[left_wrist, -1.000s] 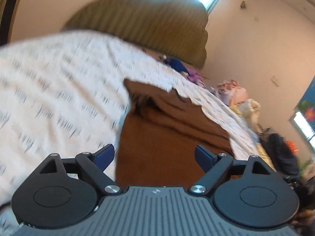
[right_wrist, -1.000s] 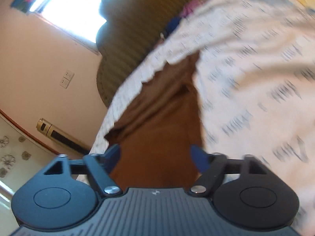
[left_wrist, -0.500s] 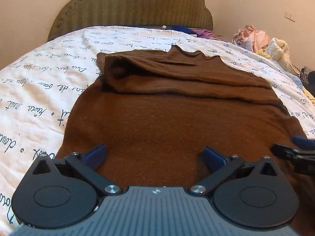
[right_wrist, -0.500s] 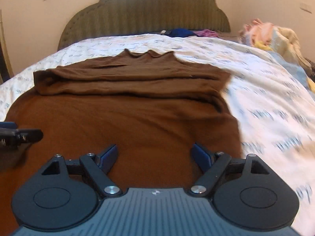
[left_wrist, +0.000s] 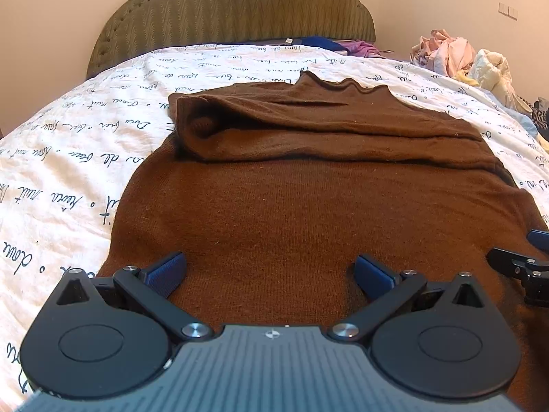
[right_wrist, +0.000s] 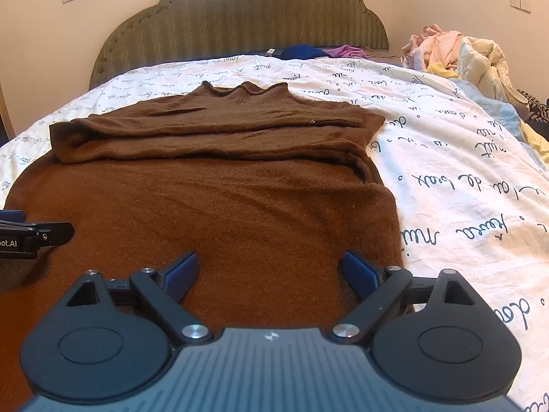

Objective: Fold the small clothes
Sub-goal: 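Lift both open grippers and move them to the sweater hem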

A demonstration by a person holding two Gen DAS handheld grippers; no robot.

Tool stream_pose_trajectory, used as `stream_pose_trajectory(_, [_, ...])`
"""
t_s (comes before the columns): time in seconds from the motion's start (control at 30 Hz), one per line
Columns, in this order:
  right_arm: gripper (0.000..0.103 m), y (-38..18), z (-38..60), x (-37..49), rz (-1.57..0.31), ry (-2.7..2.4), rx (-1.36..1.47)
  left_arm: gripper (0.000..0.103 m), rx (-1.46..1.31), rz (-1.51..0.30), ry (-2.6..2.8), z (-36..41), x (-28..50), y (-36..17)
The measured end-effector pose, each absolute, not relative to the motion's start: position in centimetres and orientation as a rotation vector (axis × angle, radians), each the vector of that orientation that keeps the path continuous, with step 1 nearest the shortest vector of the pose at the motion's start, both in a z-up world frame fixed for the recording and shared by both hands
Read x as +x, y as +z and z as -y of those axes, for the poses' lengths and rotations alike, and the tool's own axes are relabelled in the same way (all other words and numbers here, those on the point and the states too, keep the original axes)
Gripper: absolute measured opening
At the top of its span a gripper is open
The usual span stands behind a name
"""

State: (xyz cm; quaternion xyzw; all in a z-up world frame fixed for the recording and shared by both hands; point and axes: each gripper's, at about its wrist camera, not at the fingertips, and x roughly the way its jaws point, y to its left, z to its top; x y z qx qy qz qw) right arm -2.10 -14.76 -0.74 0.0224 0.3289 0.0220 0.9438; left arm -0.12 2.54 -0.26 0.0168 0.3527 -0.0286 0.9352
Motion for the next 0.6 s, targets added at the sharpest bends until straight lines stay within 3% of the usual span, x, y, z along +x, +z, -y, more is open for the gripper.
stream_pose_trajectory(0.37, [0.093,-0.7,14.9,-2.1,-0.673,0.052,0.053,0.103,0.032,-0.724,-0.05,-2.8,-0.3,-0.1])
stream_pose_trajectory(0.6, [0.094,0.5,14.4,-4.9,-0.693,0.082,0.084,0.103,0.046,-0.755,-0.127,-3.5,-5.7,0.8])
